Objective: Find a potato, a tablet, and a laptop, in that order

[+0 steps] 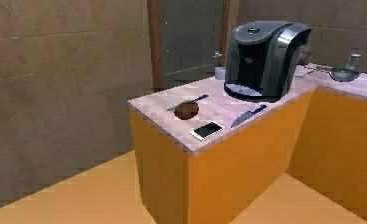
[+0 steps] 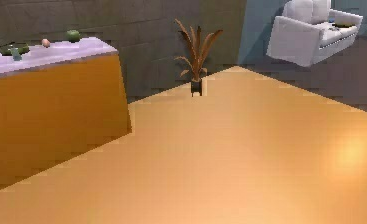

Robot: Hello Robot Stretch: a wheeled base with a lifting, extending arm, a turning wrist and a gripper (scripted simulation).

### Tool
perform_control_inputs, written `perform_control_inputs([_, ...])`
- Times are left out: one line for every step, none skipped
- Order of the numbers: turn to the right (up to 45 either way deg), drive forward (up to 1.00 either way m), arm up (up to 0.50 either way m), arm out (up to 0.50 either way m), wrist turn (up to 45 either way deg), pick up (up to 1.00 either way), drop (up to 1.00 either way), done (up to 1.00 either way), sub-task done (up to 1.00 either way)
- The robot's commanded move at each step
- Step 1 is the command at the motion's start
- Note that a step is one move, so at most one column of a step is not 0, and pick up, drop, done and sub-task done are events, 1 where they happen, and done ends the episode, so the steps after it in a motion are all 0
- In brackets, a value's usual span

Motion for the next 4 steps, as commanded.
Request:
perform_control_inputs([0.0,0.00,0.00,0.00,0.0,0.00,0.00,0.00,1.00])
perform_control_inputs([45.0,0.00,0.00,0.00,0.0,0.00,0.00,0.00,0.00])
perform_control_inputs([45.0,0.00,0.00,0.00,0.0,0.00,0.00,0.00,0.00])
perform_control_inputs([42.0,0.00,0.00,0.00,0.0,0.00,0.00,0.00,0.00])
